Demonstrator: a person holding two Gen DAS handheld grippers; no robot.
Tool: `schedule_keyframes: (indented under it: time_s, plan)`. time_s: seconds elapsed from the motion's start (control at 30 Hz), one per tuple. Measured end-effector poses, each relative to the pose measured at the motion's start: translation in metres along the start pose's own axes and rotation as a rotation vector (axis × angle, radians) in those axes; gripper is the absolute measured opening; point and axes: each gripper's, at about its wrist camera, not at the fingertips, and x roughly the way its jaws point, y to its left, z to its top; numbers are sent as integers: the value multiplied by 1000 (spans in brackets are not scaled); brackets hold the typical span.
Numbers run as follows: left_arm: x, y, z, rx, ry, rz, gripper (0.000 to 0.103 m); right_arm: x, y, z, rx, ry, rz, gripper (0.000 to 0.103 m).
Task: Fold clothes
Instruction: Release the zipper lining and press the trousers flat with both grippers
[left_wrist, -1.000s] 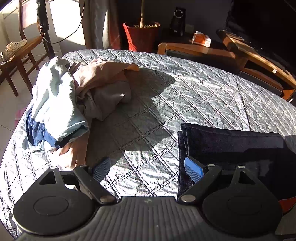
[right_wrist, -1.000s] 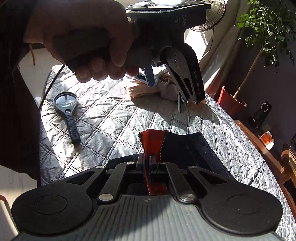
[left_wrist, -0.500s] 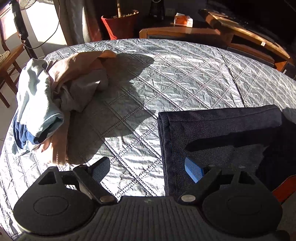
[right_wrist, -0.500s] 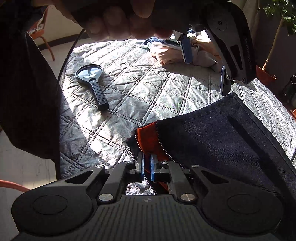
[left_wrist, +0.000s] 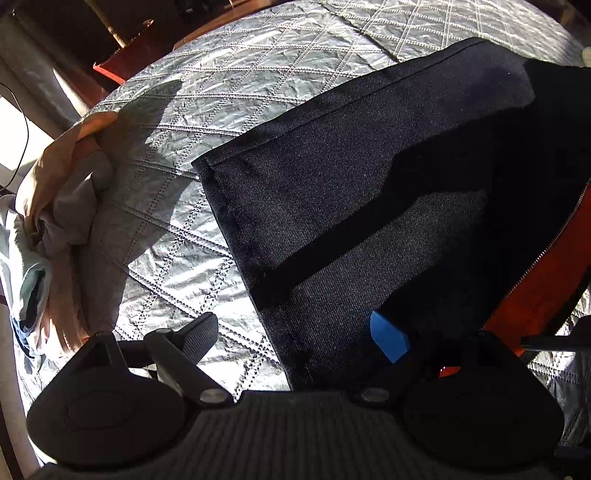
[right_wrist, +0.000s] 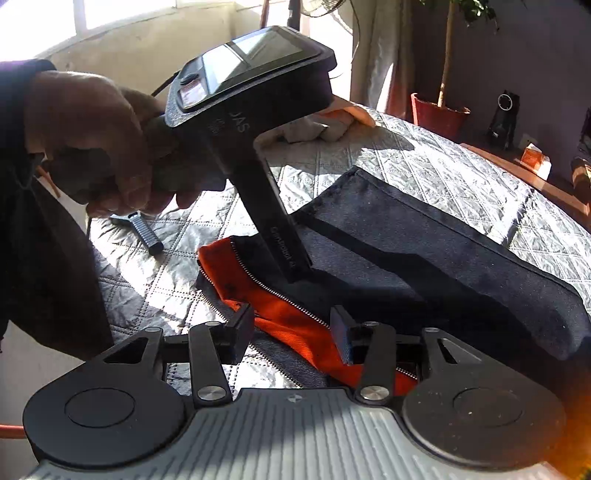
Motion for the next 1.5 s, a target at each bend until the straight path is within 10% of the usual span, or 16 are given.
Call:
schedule_keyframes:
  time_s: [0.13, 0.27, 0.5, 0.57, 0.63, 0.9, 1.1, 1.2, 1.27, 1.4, 1.5]
  plan:
    - [-15, -13, 0, 59, -49, -52, 84, -56, -93, -51, 382, -102, -341, 71]
    - [-19, -34, -4, 153, -58, -69, 84, -116, -183, -110, 855, -146, -645, 58]
    - [-16, -47, -9, 234, -54, -53, 83, -137, -239, -198, 1371, -308, -580, 52]
    - [-15, -48, -10, 241, -55, -52, 83, -128, -248, -201, 1374, -302, -583, 10]
    - [-13, -47, -10, 239, -53, -62, 84, -123, -258, -194, 1339, -307, -601, 5]
    - [-11, -50, -11, 251, -58, -67, 92, -117, -251, -124, 929, -325, -734, 5]
    - [-12, -50, -12, 256, -68, -64, 93, -92, -284, -154, 1085, -122, -744, 8]
    - [-11, -50, -10, 259, -66, -61, 95, -92, -267, -138, 953, -101, -853, 26]
    - [-12, -51, -10, 270, -69, -52, 95, -102, -263, -137, 949, -127, -966, 62]
    - [-12, -49, -10, 274, -64, -53, 95, -122, -245, -122, 842, -269, -1005, 47]
    - [-15, -51, -10, 288, -68, -50, 89, -95, -243, -87, 673, -215, -865, 44]
